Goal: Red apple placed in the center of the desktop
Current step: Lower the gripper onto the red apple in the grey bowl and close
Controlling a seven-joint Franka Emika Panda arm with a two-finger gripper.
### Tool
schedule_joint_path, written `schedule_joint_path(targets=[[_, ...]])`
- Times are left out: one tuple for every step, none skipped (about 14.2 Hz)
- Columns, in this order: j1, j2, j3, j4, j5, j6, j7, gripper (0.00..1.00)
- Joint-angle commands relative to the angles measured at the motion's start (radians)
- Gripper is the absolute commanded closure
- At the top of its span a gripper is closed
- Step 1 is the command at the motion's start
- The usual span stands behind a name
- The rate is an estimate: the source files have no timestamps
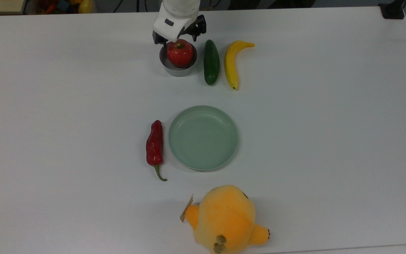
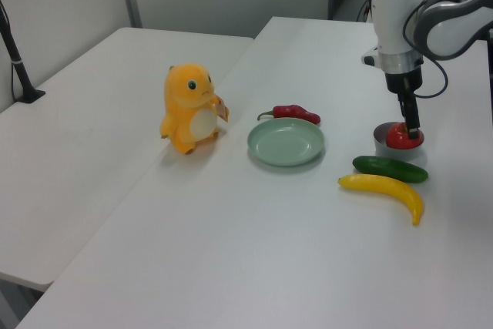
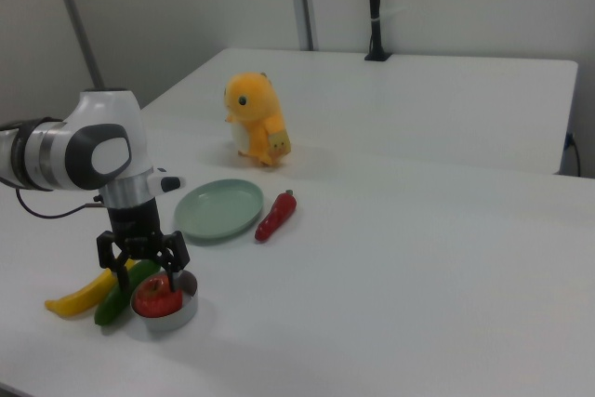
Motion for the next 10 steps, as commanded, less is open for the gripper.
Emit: schedule_joint_path(targets=[[-0.007, -0.023, 0.001, -0.059, -0.028, 0.085, -0.011, 0.0], [-0.006, -0.023, 0.001, -0.059, -0.028, 0.086, -0.011, 0.0], [-0.006, -0.023, 0.001, -0.061, -0.028, 0.092, -0.011, 0.0], [-0.006, -0.021, 0.001, -0.064, -0.028, 0.108, -0.011, 0.0], [-0.006, -0.02, 0.001, -0.073, -0.028, 0.132, -0.011, 0.0], [-0.006, -0.017, 0.003, -0.074, -0.028, 0.138, -0.011, 0.0], [-0.006, -0.015, 0.003, -0.076, -0.03, 0.137, -0.012, 0.0], [-0.004, -0.015, 0.003, -0.076, -0.03, 0.137, -0.012, 0.0], [-0.004, -0.012, 0.003, -0.077, -0.031, 0.137, -0.012, 0.0], [-0.004, -0.01, 0.003, -0.08, -0.031, 0.137, -0.012, 0.01]])
